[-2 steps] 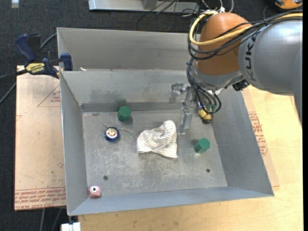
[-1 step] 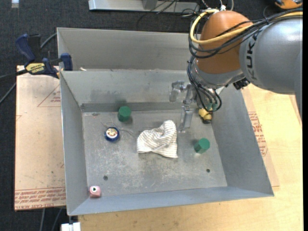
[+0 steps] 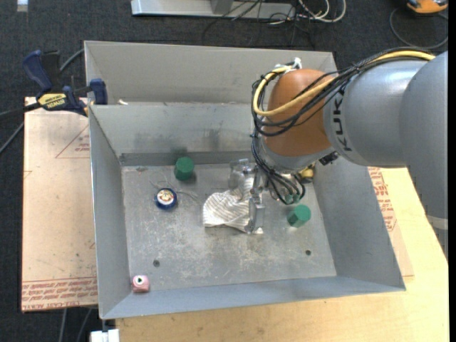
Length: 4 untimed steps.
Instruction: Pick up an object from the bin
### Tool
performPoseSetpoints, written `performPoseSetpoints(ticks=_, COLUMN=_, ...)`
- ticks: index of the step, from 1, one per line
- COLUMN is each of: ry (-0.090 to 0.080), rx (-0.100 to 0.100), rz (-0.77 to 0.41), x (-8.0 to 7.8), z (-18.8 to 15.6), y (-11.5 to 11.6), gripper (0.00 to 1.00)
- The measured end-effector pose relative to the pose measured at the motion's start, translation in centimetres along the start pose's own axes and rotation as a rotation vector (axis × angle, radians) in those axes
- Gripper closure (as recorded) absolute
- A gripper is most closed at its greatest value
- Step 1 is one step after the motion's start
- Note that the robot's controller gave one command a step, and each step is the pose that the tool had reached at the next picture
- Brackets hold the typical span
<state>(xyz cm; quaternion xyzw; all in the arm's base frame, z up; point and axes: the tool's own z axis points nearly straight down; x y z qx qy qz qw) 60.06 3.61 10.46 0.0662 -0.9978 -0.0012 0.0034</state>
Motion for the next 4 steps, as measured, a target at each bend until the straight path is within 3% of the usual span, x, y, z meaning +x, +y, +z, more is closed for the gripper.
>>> performPoseSetpoints(ticks=1, ry=-0.008, rx=0.002, rz=-0.128, x=2.3, z=0.5, y=0.5, gripper=0.00)
performPoseSetpoints(ticks=2, ry=-0.004, rx=-0.001, rz=-0.175, x=-0.4, z=3.3, y=0.9, gripper=1.00)
performPoseSetpoints(ticks=3, ry=-0.004, rx=-0.001, rz=-0.175, x=-0.4, z=3.3, y=0.9, gripper=1.00)
performPoseSetpoints(ticks=4, ry=-0.008, rx=-0.002, rz=-0.119, x=-0.1, z=-10.8, y=4.0, gripper=1.00)
